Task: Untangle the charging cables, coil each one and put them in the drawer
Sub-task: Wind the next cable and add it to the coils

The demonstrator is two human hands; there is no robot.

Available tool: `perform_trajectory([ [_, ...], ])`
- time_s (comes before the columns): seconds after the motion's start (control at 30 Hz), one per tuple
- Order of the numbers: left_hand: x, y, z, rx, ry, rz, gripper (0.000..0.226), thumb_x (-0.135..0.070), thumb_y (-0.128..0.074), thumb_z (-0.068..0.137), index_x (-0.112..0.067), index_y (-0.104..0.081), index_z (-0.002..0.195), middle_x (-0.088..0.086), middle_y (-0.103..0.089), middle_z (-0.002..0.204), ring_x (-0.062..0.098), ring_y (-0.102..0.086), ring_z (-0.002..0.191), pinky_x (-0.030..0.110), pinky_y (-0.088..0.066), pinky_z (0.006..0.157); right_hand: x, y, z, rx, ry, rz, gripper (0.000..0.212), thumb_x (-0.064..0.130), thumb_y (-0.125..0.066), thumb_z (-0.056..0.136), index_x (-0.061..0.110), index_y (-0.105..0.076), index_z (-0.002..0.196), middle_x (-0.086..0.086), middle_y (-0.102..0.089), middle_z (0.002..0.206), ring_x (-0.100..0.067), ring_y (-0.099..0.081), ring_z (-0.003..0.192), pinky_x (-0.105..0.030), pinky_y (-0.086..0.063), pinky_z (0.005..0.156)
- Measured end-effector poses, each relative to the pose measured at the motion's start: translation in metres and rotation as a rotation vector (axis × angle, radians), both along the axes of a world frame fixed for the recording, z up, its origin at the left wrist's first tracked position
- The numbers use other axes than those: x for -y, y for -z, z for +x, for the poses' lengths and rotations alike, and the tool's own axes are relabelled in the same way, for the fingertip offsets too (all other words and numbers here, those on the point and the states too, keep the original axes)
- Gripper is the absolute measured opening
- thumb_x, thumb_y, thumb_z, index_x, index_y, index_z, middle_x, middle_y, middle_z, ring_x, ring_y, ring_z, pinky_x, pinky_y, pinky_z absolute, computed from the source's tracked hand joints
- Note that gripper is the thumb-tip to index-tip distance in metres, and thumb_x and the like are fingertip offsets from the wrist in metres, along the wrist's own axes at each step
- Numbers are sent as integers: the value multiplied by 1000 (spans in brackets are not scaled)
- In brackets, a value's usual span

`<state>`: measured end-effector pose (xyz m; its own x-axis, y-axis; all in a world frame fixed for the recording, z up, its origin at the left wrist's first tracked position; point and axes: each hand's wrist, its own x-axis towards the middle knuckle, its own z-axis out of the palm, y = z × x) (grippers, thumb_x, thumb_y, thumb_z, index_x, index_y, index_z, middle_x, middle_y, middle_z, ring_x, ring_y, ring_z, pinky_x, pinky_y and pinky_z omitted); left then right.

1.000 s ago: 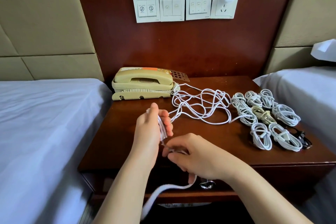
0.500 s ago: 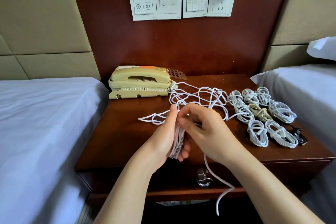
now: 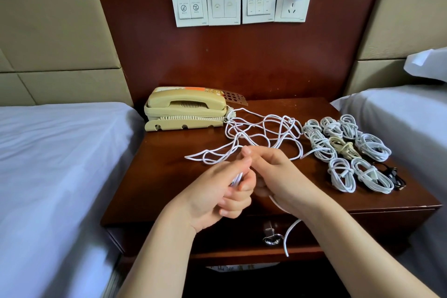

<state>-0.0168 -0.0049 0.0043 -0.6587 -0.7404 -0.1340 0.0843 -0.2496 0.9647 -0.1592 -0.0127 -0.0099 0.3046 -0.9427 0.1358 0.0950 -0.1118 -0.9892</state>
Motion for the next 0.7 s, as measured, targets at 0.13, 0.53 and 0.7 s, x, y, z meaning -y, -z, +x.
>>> perform_trajectory([
  [0.13,0,-1,5,-108,-78,45,46,-44,-49,85,-17,-39,49,-10,-21,40,2,-17,33,14,-20,33,-3,1,8,-8,-21,161,46,41,-39,96,20,-41,55,8,-22,46,-6,-15,41,-18,-13,39],
  [0.53,12,-1,16,-333,-397,199,54,-31,-33,99,-13,-40,48,-8,-22,38,2,-20,28,15,-21,28,-9,8,10,-631,-162,-88,42,27,-37,102,-5,-51,80,12,-39,50,-3,-29,42,-14,-27,43],
  [0.7,14,-3,16,-309,-331,244,49,-34,-37,95,-14,-40,50,-9,-22,39,2,-20,28,14,-18,28,-7,3,7,-390,-62,-11,33,29,-31,102,13,-60,94,-2,-57,71,-15,-53,51,-26,-45,48],
])
